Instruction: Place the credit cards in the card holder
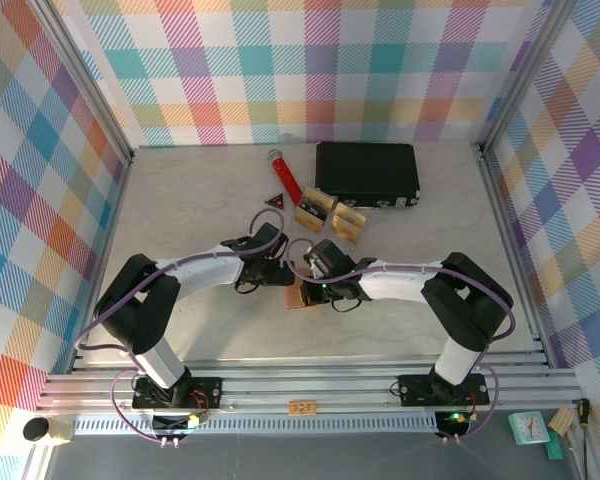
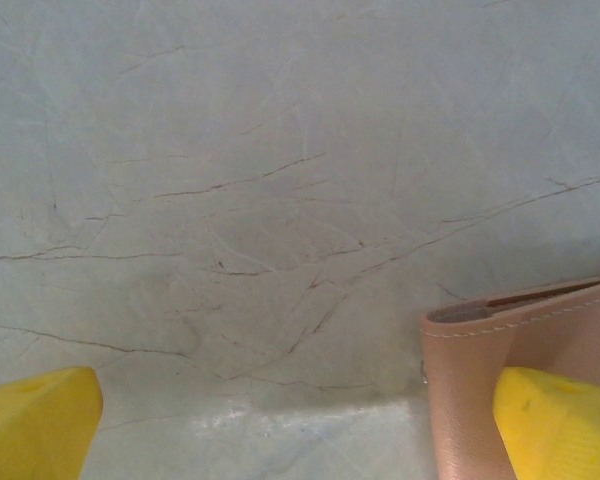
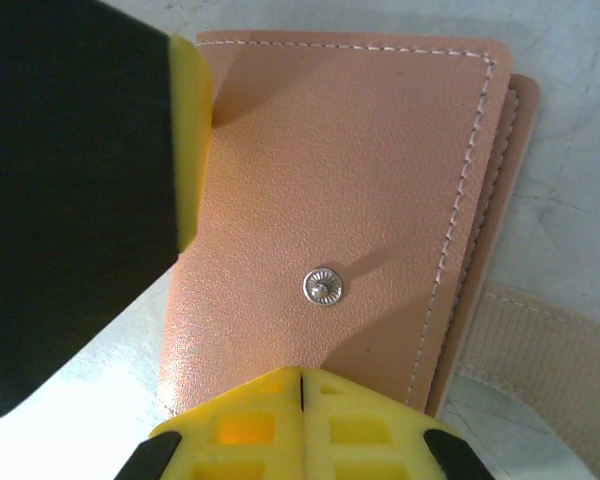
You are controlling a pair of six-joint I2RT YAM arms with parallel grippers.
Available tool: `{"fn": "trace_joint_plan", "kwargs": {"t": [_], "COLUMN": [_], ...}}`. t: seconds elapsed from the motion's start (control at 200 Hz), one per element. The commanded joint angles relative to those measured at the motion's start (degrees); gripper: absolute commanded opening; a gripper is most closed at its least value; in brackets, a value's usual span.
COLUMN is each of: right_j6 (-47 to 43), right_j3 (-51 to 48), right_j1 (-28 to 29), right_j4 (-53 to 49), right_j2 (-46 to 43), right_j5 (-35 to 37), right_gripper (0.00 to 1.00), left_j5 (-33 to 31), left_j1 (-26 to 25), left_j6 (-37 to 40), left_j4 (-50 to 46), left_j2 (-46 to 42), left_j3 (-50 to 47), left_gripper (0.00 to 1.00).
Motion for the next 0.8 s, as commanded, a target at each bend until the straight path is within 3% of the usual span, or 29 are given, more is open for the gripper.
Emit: {"fn": "trace_joint_plan", "kwargs": {"t": [0.0, 0.39, 0.795], "right_j6": [0.3, -2.5, -5.1], "right_j3": [0.6, 1.9, 5.5], "right_j1": [-0.8, -7.7, -8.8], "right_j4": [-2.2, -12.2, -14.7], "right_j2": [-2.1, -12.3, -7.1], "right_j5": [-0.7, 3.0, 2.7], "right_gripper": [0.03, 0.31, 0.32], "left_j5": [-2.0, -6.7, -8.4], "left_j1": [-0.6, -2.3, -3.1], "left_j6": [0.1, 0.0, -0.1], "left_j4": [0.4, -0.7, -1.4], "left_j2": [1.1, 2.5, 2.9], "left_j3": [-1.3, -1.7, -1.7], "left_gripper": [1.00, 1.00, 1.00]}}
